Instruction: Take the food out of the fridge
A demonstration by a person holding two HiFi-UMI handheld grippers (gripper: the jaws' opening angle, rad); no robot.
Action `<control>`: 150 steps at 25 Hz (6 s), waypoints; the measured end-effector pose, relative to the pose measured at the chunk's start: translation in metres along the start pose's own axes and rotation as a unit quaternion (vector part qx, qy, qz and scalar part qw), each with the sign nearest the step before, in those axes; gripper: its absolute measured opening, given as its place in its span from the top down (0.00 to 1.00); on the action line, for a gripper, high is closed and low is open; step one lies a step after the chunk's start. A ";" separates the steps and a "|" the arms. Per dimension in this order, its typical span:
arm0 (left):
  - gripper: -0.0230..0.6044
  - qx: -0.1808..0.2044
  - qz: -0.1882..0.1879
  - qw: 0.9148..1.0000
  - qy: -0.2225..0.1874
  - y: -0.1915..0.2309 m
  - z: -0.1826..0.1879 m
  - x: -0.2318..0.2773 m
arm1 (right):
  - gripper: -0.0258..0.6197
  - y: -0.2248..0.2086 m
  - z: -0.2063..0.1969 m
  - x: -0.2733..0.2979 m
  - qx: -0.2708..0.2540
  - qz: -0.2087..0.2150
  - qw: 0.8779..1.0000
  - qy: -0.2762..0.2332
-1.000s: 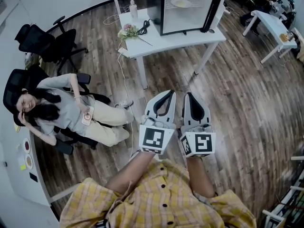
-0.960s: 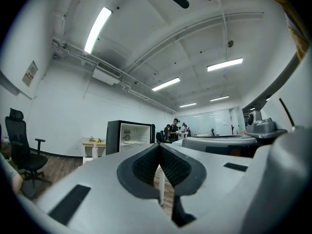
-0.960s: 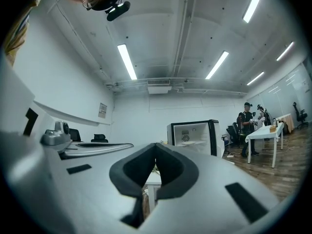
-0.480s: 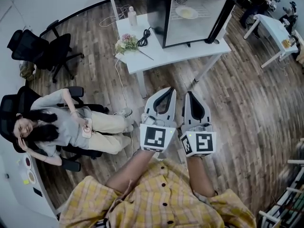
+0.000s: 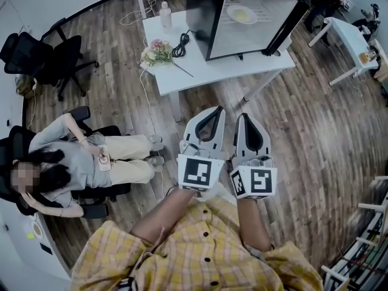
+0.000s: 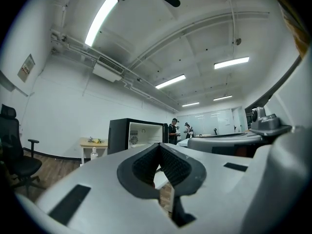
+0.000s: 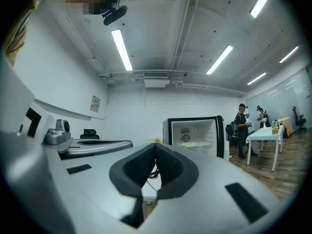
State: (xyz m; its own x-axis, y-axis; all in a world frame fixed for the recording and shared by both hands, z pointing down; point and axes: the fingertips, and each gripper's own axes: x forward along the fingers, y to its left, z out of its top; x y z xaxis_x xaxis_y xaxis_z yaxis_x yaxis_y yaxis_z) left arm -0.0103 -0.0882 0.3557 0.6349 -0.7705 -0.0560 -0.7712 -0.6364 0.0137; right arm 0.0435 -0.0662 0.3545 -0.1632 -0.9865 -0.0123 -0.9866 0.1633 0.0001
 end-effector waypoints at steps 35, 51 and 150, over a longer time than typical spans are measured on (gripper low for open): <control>0.95 0.021 0.087 0.996 0.003 0.063 -0.014 0.279 | 0.95 -0.176 -0.004 0.244 0.017 0.075 0.997 -0.002; 0.95 0.017 0.070 0.997 0.017 0.082 -0.023 0.323 | 0.95 -0.205 -0.038 0.300 0.145 0.056 0.986 0.052; 0.95 0.026 0.081 0.996 0.019 0.091 -0.032 0.299 | 0.93 -0.197 -0.073 0.282 0.710 0.044 0.700 0.067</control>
State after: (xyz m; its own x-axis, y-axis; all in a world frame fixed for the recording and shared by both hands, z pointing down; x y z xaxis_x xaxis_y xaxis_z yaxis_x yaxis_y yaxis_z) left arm 0.1109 -0.3773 0.3720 0.5022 -0.8645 -0.0194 -0.8645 -0.5015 -0.0328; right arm 0.1913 -0.3772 0.4237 -0.3161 -0.9485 0.0184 0.0085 -0.0222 -0.9997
